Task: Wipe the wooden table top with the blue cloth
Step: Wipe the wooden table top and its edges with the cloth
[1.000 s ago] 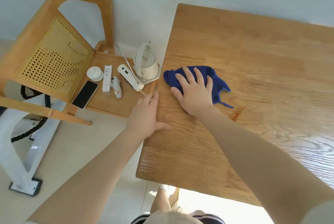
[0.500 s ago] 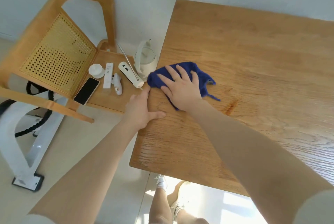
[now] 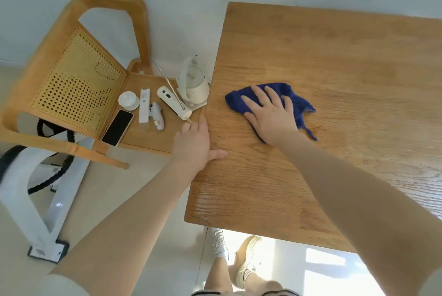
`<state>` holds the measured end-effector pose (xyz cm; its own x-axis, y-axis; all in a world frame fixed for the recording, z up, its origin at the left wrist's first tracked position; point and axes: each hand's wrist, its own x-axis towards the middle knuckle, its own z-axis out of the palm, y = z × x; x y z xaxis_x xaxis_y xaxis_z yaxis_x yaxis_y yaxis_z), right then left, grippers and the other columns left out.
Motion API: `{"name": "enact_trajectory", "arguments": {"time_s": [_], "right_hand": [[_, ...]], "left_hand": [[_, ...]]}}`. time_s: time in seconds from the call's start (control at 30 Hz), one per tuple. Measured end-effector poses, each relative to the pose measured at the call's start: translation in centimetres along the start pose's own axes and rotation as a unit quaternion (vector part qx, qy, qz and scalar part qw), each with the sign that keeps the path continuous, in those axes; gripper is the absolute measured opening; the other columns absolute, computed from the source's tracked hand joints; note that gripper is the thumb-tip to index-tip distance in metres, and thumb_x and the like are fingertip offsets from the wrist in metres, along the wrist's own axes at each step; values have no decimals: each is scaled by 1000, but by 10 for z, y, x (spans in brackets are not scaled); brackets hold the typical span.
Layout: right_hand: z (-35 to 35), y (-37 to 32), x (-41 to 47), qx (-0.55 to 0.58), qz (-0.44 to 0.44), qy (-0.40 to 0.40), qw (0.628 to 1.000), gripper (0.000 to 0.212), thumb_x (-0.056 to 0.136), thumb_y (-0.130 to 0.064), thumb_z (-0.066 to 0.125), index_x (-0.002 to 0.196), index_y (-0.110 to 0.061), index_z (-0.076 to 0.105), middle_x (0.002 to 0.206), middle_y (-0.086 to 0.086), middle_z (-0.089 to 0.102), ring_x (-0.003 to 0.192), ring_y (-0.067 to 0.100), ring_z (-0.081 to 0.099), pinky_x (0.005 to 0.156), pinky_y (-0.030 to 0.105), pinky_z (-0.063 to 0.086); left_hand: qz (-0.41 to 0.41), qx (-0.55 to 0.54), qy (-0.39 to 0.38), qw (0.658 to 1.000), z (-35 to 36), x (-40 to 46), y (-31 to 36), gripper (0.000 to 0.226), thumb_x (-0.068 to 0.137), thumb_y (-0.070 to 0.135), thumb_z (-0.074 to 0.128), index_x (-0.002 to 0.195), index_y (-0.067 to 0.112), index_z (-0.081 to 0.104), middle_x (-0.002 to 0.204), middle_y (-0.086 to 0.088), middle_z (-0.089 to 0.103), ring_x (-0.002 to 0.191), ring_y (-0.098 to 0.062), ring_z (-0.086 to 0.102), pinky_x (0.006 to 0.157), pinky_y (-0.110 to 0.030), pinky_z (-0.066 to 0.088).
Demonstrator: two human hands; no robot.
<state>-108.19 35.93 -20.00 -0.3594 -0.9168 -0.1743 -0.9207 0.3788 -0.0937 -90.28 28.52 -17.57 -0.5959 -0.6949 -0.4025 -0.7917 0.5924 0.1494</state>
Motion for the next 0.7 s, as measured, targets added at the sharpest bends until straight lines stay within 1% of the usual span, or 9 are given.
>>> {"name": "enact_trajectory", "arguments": {"time_s": [0.07,0.13,0.2,0.27,0.33,0.4,0.5,0.6,0.7], "right_hand": [[0,-5,-2,-2,27,-3,1000,47,98,-47,22,144,-40,17,157,-4,6,143,25,3,112,53,7],[5,-14,-20,-1,8,0,1000,50,95,-51,23,143,-39,21,157,-3,8,143,27,5,111,54,8],[11,-22,-47,12,-40,5,999,54,90,-57,22,139,-38,34,154,0,22,141,30,19,107,56,16],[15,-23,-68,6,-82,3,997,52,89,-56,24,133,-36,44,146,1,39,133,32,37,101,58,28],[12,-15,-66,-6,-102,-12,995,49,91,-53,25,131,-37,46,145,1,42,130,30,41,99,57,33],[7,-5,-49,-6,-82,-14,996,51,92,-53,19,137,-39,38,151,-2,31,137,29,30,105,55,25],[0,16,-16,19,51,-8,999,48,96,-52,18,143,-43,18,157,-6,8,143,24,5,111,51,9],[-6,24,-1,33,125,-8,992,47,98,-49,20,144,-42,14,157,-6,3,143,23,0,113,52,5],[0,8,-24,29,119,0,992,48,97,-47,25,144,-40,16,157,-5,4,143,24,1,111,53,5]], "left_hand": [[15,22,21,999,-1,-4,1,107,71,67,61,147,9,12,147,-7,32,134,-25,27,106,-37,29],[35,36,40,998,-2,-6,2,107,73,63,62,148,10,7,153,-7,20,139,-25,17,112,-37,20],[53,37,35,997,-4,-5,4,105,76,60,62,149,11,5,156,-9,9,143,-26,6,115,-38,13],[68,24,21,997,-8,-4,7,102,77,56,63,149,12,7,157,-9,4,144,-27,2,115,-40,12],[103,5,15,995,-11,-1,11,95,80,51,64,149,13,11,157,-8,7,144,-25,6,115,-39,14],[147,-15,36,988,-13,4,16,85,85,44,61,149,13,14,156,-5,15,142,-22,14,114,-36,19],[172,-19,55,983,-14,8,25,87,87,48,56,150,12,7,157,-5,14,143,-21,15,114,-34,19],[159,-11,15,987,-10,6,38,101,81,60,56,150,10,1,158,-8,8,145,-22,9,116,-35,14],[144,35,-10,989,-5,2,52,116,68,75,56,150,11,3,158,-13,1,145,-26,2,116,-40,10]]}}
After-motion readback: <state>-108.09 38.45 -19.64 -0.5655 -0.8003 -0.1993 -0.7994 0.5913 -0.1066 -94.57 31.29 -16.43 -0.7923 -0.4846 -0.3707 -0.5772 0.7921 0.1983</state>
